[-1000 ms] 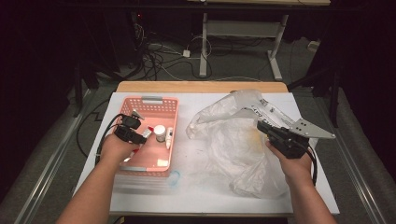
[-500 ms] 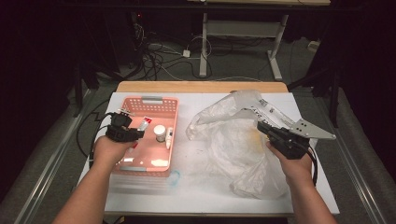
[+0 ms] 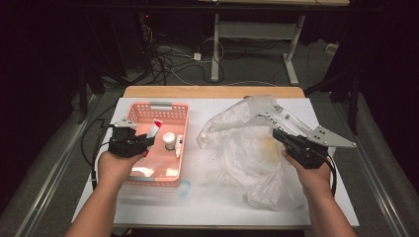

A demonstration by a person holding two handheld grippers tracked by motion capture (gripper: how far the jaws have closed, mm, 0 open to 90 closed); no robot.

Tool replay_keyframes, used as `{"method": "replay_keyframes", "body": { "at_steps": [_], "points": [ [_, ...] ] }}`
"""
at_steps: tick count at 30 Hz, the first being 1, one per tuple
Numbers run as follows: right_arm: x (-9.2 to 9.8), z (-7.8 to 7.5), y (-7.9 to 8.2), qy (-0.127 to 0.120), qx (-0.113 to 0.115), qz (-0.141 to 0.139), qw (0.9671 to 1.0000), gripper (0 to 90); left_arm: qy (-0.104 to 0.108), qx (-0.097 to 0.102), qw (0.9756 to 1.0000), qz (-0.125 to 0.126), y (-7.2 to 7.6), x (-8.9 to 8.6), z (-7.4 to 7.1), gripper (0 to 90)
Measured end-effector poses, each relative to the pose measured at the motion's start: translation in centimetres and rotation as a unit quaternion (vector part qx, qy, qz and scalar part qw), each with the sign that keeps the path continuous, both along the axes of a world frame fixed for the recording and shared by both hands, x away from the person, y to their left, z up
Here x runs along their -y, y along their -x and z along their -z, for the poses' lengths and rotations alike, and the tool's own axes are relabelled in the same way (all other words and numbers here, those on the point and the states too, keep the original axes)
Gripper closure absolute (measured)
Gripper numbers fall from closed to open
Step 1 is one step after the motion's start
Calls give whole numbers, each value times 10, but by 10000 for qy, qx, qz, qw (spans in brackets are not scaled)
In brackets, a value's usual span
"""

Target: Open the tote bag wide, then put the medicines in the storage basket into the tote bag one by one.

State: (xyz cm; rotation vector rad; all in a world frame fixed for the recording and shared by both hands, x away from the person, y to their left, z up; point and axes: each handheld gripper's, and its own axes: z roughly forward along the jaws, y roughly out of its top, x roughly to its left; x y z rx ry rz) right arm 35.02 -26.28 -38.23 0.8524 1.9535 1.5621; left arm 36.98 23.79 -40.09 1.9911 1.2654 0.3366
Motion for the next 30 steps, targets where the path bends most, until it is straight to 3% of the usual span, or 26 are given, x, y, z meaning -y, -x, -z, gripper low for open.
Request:
{"method": "replay_keyframes", "body": {
  "at_steps": [4, 7, 9, 15, 18, 23, 26, 30],
  "points": [
    [0, 0, -1, 9, 7, 1, 10000, 900, 76, 221, 9997, 26, 9, 2, 0, 672],
    [1, 0, 0, 0, -1, 27, 10000, 900, 317, 370, 9988, 52, 17, 2, -1, 673],
    [2, 1, 0, 13, -26, 52, 10000, 900, 407, 328, 9983, 247, 18, 3, 1, 672],
    [3, 2, 2, 132, -38, 118, 9998, 900, 355, 524, 9974, 341, 24, 7, 4, 672],
    [3, 2, 2, 161, 26, 104, 9998, 900, 602, 599, 9960, 281, 25, 6, 5, 672],
    [1, 1, 3, 150, 35, 111, 9998, 900, 740, 752, 9939, 328, 29, 8, 2, 673],
    [1, 1, 3, 133, 10, 91, 9999, 900, 759, 798, 9926, 513, 34, 14, -3, 673],
    [0, 1, 4, 139, 18, 36, 9999, 900, 852, 861, 9909, 579, 38, 19, -8, 672]
  ]
}}
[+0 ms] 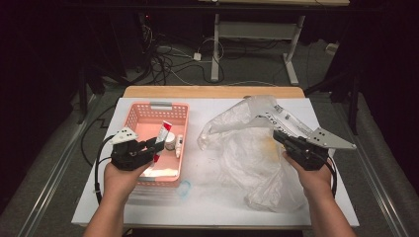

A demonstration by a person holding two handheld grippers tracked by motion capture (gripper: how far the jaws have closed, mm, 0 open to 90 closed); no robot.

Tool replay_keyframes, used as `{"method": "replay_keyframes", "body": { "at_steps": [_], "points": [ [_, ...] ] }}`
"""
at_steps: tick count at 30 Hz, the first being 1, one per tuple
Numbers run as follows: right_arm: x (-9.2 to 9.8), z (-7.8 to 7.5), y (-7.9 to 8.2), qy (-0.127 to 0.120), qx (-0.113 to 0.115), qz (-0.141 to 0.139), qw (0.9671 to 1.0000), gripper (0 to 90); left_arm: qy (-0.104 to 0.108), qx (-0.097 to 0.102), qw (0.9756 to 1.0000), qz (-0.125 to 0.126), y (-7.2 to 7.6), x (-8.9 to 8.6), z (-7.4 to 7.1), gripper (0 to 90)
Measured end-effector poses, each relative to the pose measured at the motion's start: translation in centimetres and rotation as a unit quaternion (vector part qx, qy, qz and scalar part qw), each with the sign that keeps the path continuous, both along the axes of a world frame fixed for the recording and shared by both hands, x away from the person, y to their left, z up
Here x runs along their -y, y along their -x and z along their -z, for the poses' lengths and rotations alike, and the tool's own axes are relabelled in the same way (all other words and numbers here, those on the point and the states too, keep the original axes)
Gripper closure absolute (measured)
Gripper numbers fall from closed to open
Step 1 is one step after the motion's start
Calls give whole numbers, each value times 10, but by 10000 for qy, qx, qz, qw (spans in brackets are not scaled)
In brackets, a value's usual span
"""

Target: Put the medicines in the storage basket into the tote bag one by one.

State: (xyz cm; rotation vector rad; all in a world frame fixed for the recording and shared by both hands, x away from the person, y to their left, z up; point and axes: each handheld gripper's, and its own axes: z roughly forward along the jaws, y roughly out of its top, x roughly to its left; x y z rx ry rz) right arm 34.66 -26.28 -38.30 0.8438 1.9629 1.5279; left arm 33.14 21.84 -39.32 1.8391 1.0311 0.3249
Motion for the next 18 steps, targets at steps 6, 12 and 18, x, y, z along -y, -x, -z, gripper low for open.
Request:
{"method": "replay_keyframes", "body": {
  "at_steps": [6, 12, 18],
  "points": [
    [-4, 1, 1, 30, 13, -104, 9999, 900, 74, 93, 9999, 69, 5, 10, -6, 673],
    [-2, 0, 1, -21, 30, -117, 9999, 900, 153, 66, 9992, 372, 12, 30, -7, 673],
    [0, -3, 1, -64, 65, -87, 9999, 900, 120, 18, 9975, 700, 15, 54, -3, 672]
  ]
}}
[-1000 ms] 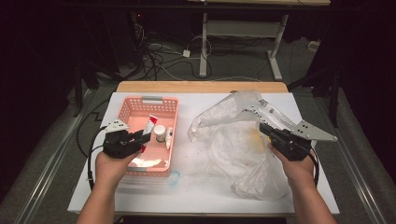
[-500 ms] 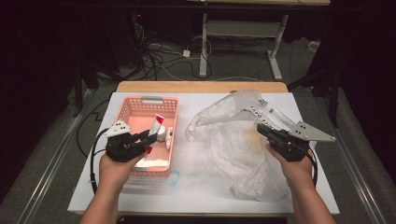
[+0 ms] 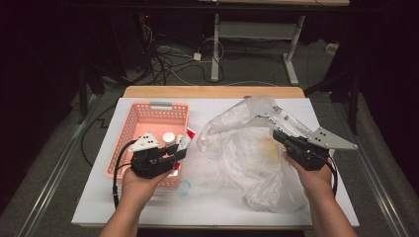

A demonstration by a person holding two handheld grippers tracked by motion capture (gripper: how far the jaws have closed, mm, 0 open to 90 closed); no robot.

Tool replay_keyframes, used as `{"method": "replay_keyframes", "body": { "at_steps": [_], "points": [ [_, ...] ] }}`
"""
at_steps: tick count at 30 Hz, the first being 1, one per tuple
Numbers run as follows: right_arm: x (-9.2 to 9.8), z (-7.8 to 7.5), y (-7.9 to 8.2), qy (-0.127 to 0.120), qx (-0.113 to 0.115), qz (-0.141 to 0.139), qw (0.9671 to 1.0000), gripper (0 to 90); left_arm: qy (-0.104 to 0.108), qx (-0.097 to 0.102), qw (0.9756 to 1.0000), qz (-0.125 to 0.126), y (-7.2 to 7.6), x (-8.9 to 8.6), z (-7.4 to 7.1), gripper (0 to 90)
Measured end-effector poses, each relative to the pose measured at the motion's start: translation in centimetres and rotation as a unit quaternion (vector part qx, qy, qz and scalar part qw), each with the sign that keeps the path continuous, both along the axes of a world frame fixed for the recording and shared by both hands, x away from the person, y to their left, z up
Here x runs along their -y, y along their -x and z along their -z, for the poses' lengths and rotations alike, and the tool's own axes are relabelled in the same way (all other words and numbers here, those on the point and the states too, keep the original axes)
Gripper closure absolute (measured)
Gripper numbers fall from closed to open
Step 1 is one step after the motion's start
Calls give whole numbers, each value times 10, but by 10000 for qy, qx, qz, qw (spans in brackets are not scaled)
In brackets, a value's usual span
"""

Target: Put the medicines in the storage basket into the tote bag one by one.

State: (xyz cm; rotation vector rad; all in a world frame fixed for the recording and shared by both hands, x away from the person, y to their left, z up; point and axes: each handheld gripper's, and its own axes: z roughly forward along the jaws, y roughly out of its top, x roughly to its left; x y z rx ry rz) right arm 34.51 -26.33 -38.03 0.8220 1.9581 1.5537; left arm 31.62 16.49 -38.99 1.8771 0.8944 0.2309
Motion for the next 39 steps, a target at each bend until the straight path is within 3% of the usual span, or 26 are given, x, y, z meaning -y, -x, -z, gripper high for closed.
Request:
{"method": "replay_keyframes", "body": {
  "at_steps": [10, 30, 39],
  "points": [
    [0, 0, 0, -62, -3, -9, 10000, 900, 86, -58, 9996, 262, 3, 21, 7, 673],
    [1, 1, 1, -52, -11, 30, 10000, 900, -40, 61, 9976, 683, 14, 54, 7, 672],
    [1, -1, 1, -37, 28, 46, 10000, 900, -162, -11, 9955, 935, 7, 84, 10, 673]
  ]
}}
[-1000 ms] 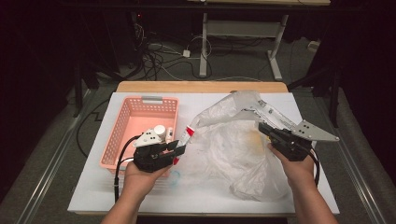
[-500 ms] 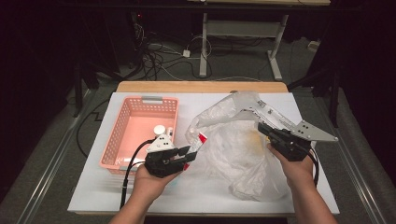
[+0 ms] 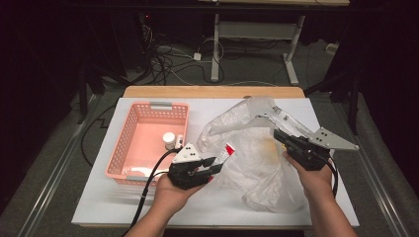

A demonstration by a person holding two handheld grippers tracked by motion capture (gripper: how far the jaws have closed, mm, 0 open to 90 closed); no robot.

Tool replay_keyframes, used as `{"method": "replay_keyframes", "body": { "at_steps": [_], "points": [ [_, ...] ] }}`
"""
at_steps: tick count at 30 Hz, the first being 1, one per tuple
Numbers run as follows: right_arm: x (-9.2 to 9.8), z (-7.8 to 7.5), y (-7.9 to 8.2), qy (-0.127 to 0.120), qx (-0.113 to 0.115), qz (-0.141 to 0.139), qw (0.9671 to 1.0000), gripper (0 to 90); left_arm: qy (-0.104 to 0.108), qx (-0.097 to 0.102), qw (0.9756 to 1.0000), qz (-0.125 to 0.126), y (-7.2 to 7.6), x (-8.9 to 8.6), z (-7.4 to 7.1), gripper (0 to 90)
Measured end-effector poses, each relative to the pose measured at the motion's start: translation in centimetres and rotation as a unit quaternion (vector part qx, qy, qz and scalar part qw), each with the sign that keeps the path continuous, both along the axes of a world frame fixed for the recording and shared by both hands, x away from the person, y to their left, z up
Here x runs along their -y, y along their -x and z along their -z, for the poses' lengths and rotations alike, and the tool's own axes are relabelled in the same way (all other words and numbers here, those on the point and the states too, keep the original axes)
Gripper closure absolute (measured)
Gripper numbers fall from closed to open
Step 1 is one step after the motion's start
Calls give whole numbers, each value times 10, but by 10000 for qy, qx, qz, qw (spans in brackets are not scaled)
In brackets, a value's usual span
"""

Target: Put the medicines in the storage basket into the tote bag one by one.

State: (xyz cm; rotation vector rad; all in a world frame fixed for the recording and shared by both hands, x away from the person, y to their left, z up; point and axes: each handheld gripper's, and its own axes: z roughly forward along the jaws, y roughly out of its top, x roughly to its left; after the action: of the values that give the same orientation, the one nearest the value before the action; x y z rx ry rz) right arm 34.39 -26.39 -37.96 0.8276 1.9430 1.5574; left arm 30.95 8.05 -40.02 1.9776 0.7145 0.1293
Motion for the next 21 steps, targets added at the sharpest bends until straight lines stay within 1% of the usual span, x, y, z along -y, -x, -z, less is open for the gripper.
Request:
{"method": "replay_keyframes", "body": {
  "at_steps": [3, 5, 7, 9, 10, 11, 13, 16, 18, 21],
  "points": [
    [0, 0, 1, -23, -9, 10, 10000, 900, 29, -39, 10000, 46, -6, 14, 3, 672],
    [0, -1, 2, -41, -3, 9, 10000, 900, -27, -63, 9999, 79, -10, 24, 7, 672],
    [0, -1, 3, -29, -6, 16, 10000, 900, -39, -121, 9998, 138, -16, 33, 12, 673],
    [0, -1, 4, -47, -7, 38, 10000, 900, -105, -176, 9996, 170, -21, 40, 16, 672],
    [1, -1, 3, -33, 10, 19, 10000, 900, -124, -184, 9997, 140, -24, 41, 17, 672],
    [1, -2, 4, -66, -7, 21, 10000, 900, -115, -197, 9997, 107, -27, 42, 18, 673],
    [1, -2, 5, -59, 44, 11, 10000, 900, -75, -205, 9998, 28, -33, 43, 20, 673],
    [2, -4, 6, -49, 53, 25, 10000, 900, -56, -308, 9995, -10, -40, 45, 24, 672],
    [2, -4, 8, -96, 35, 24, 9999, 900, -75, -354, 9993, -62, -43, 46, 26, 672],
    [3, -5, 10, -44, 80, 18, 10000, 900, -62, -367, 9992, -126, -48, 47, 27, 672]
  ]
}}
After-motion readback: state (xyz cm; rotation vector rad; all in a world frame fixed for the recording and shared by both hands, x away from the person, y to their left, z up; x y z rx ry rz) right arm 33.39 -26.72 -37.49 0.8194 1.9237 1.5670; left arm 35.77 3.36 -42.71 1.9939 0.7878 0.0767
